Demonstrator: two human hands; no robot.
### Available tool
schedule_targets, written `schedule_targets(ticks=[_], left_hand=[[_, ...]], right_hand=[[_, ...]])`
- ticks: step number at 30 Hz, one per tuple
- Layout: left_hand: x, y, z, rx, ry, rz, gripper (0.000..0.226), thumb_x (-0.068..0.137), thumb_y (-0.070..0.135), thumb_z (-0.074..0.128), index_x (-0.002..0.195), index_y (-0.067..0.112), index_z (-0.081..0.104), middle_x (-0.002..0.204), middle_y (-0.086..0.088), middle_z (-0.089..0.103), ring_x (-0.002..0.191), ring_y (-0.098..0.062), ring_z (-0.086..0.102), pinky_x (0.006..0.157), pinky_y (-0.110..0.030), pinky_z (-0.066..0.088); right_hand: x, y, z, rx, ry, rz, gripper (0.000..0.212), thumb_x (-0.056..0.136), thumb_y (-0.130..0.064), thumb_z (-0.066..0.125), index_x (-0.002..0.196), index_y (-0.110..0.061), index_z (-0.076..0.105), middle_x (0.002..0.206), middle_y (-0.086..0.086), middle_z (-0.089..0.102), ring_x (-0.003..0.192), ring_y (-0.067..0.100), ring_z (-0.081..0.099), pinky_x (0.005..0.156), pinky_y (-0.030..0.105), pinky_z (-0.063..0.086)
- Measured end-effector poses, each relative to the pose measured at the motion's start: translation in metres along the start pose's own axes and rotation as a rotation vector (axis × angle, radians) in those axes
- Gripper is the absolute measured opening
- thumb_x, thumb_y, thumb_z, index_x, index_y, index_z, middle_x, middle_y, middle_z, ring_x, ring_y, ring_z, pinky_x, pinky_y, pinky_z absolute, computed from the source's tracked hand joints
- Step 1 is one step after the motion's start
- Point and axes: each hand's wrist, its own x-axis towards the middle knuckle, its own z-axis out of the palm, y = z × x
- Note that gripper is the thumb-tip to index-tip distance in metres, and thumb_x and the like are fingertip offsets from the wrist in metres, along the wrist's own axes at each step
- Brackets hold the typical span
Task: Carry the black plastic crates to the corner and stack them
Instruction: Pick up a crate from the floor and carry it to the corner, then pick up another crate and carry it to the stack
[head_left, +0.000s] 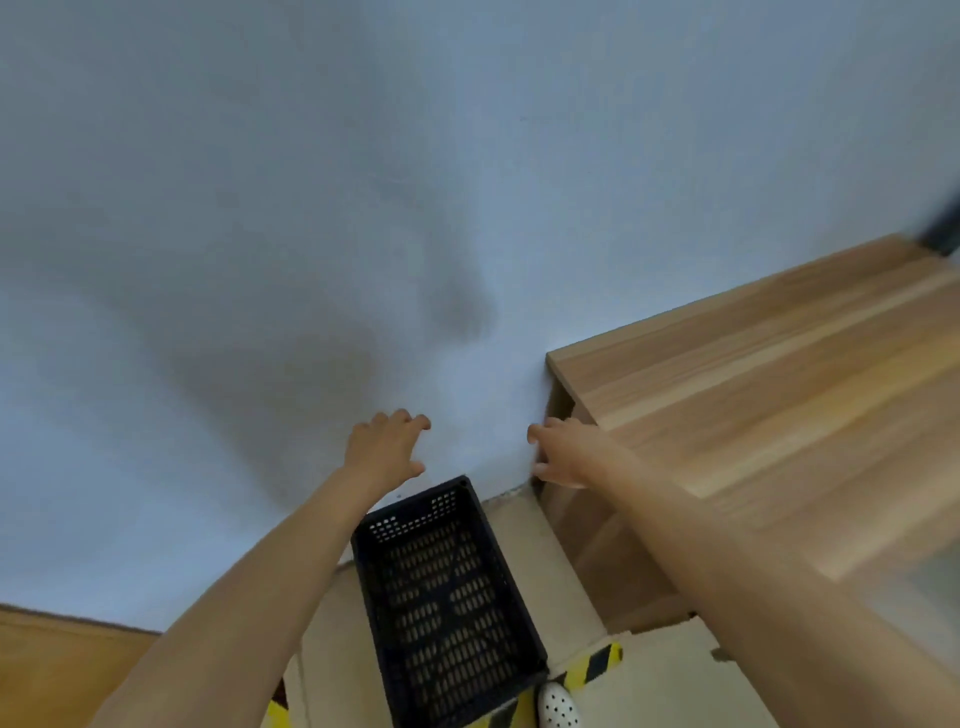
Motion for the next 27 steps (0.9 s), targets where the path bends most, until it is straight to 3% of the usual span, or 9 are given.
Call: schedule_targets(ticks=[5, 11, 17, 19, 23, 27], left_hand=[[-0.018, 0.021, 0.001, 0.057, -0.032, 0.147, 0.06, 0.091, 0.039, 0.06, 0.145, 0.029, 0.035, 0.144, -0.001, 0.042, 0.124, -0.027, 0.046, 0.094, -0.038, 0.04], [-0.03, 0.1, -0.017, 0.152, 0.018, 0.409, 0.058, 0.09, 0.034, 0.06, 0.144, 0.027, 0.038, 0.138, -0.003, 0.046, 0.118, -0.027, 0.049, 0.088, -0.038, 0.041], [-0.039, 0.214, -0.042, 0.198, 0.109, 0.687, 0.058, 0.087, 0.034, 0.061, 0.14, 0.025, 0.041, 0.135, -0.001, 0.05, 0.113, -0.025, 0.054, 0.075, -0.034, 0.042], [-0.048, 0.257, -0.044, 0.228, 0.109, 0.787, 0.059, 0.088, 0.035, 0.06, 0.142, 0.026, 0.039, 0.137, -0.001, 0.049, 0.114, -0.025, 0.054, 0.078, -0.035, 0.046], [-0.075, 0.352, -0.041, 0.303, 0.123, 0.939, 0.06, 0.088, 0.038, 0.063, 0.143, 0.028, 0.039, 0.137, 0.0, 0.05, 0.115, -0.024, 0.056, 0.08, -0.036, 0.051], [-0.126, 0.459, -0.022, 0.362, 0.105, 1.074, 0.06, 0.087, 0.036, 0.064, 0.142, 0.028, 0.041, 0.139, 0.0, 0.05, 0.12, -0.025, 0.054, 0.088, -0.038, 0.05]], right_hand=[[-0.053, -0.013, 0.02, 0.023, 0.005, 0.129, 0.045, 0.092, -0.036, 0.052, 0.132, -0.017, 0.045, 0.128, 0.009, 0.051, 0.117, 0.03, 0.05, 0.09, 0.043, 0.048], [-0.126, 0.006, 0.031, 0.163, 0.073, 0.294, 0.05, 0.093, -0.037, 0.055, 0.137, -0.017, 0.044, 0.133, 0.008, 0.052, 0.116, 0.028, 0.054, 0.093, 0.043, 0.049], [-0.231, 0.063, 0.066, 0.25, 0.089, 0.562, 0.046, 0.093, -0.034, 0.053, 0.135, -0.018, 0.045, 0.131, 0.007, 0.051, 0.115, 0.029, 0.054, 0.087, 0.039, 0.048], [-0.273, 0.082, 0.084, 0.27, 0.052, 0.662, 0.045, 0.094, -0.031, 0.051, 0.136, -0.018, 0.044, 0.132, 0.006, 0.05, 0.116, 0.029, 0.053, 0.082, 0.037, 0.046], [-0.363, 0.119, 0.123, 0.347, 0.025, 0.836, 0.045, 0.093, -0.03, 0.049, 0.137, -0.019, 0.045, 0.135, 0.006, 0.052, 0.121, 0.029, 0.053, 0.093, 0.043, 0.048], [-0.461, 0.15, 0.167, 0.439, 0.029, 0.977, 0.046, 0.093, -0.031, 0.052, 0.138, -0.021, 0.045, 0.139, 0.005, 0.048, 0.125, 0.029, 0.05, 0.094, 0.042, 0.046]])
